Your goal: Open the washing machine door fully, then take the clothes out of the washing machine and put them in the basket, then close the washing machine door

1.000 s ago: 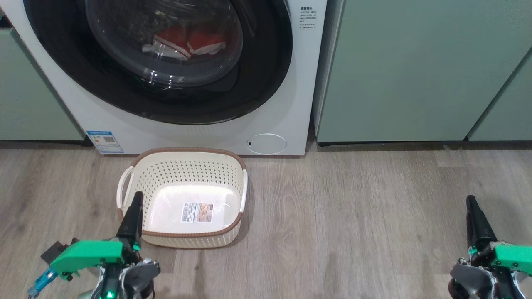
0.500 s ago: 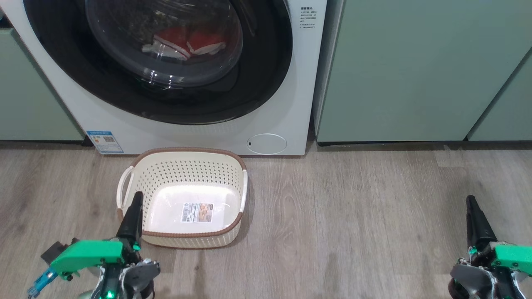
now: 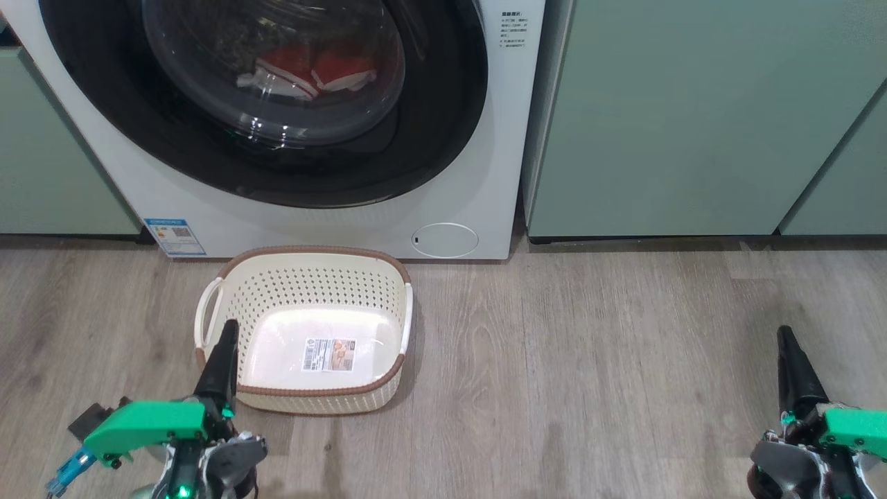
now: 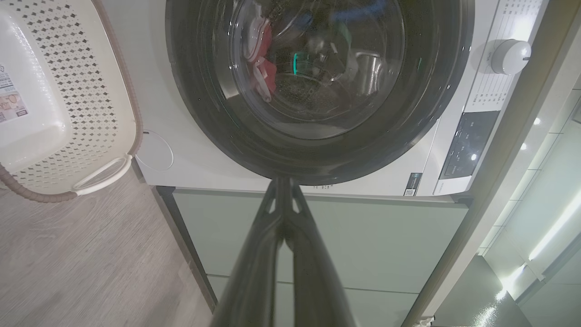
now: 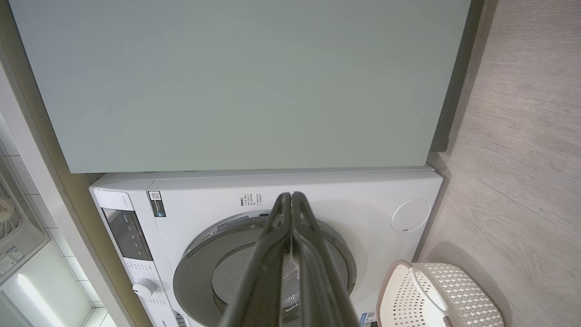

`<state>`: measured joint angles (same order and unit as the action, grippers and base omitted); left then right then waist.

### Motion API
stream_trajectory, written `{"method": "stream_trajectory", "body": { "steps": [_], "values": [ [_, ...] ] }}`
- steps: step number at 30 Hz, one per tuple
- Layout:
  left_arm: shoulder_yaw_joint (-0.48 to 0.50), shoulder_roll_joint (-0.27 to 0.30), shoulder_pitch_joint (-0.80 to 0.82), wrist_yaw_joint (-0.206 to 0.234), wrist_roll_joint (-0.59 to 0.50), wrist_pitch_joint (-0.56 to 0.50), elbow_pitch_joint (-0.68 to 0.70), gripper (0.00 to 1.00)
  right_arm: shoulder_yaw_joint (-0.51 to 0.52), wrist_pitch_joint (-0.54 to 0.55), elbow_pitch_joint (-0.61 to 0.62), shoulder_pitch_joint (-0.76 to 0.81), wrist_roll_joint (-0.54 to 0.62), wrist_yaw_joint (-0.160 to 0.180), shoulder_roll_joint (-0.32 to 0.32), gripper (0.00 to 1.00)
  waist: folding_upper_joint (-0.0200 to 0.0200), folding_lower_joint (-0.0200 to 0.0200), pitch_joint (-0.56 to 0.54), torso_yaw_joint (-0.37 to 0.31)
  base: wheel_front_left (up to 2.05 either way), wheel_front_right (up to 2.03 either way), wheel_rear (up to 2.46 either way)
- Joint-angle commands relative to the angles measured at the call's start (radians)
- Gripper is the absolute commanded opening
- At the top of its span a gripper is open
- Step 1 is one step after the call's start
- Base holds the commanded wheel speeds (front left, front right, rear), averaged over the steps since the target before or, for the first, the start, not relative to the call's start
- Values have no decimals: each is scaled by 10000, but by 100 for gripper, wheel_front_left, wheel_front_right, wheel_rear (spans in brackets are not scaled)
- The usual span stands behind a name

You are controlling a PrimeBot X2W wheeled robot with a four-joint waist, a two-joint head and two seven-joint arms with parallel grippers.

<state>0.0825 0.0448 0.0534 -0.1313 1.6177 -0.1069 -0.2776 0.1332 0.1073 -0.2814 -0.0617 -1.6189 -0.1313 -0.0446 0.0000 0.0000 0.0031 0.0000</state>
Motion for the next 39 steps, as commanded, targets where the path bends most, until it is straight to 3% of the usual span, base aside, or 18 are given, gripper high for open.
{"method": "stream_trajectory", "body": {
  "steps": [1, 6, 7, 13, 22, 39],
  "values": [
    [308, 54, 545, 6, -87, -60, 328, 0, -198, 56, 367, -462, 99, 6, -56, 0, 0, 0, 0, 0, 0, 0, 0],
    [308, 54, 545, 6, -87, -60, 328, 0, -198, 56, 367, -462, 99, 6, -56, 0, 0, 0, 0, 0, 0, 0, 0],
    [0, 0, 0, 0, 0, 0, -2, 100, 0, 0, -2, 0, 0, 0, 0, 100, 0, 0, 0, 0, 0, 0, 0],
    [-29, -59, -434, 0, -36, 42, -663, 100, -82, -45, -694, 277, -9, -2, 147, 100, 0, 0, 6, 0, 0, 0, 0],
    [-77, 10, -265, 0, -475, 310, -595, 100, -315, -311, -576, 137, 221, -1, 132, 100, 0, 0, 25, 9, 0, 0, 0],
    [157, -18, 3, 8, -3113, 811, -144, 100, -614, -812, 17, -124, 2729, 0, 104, 100, 0, 0, 95, 46, 0, 0, 0]
  ]
}}
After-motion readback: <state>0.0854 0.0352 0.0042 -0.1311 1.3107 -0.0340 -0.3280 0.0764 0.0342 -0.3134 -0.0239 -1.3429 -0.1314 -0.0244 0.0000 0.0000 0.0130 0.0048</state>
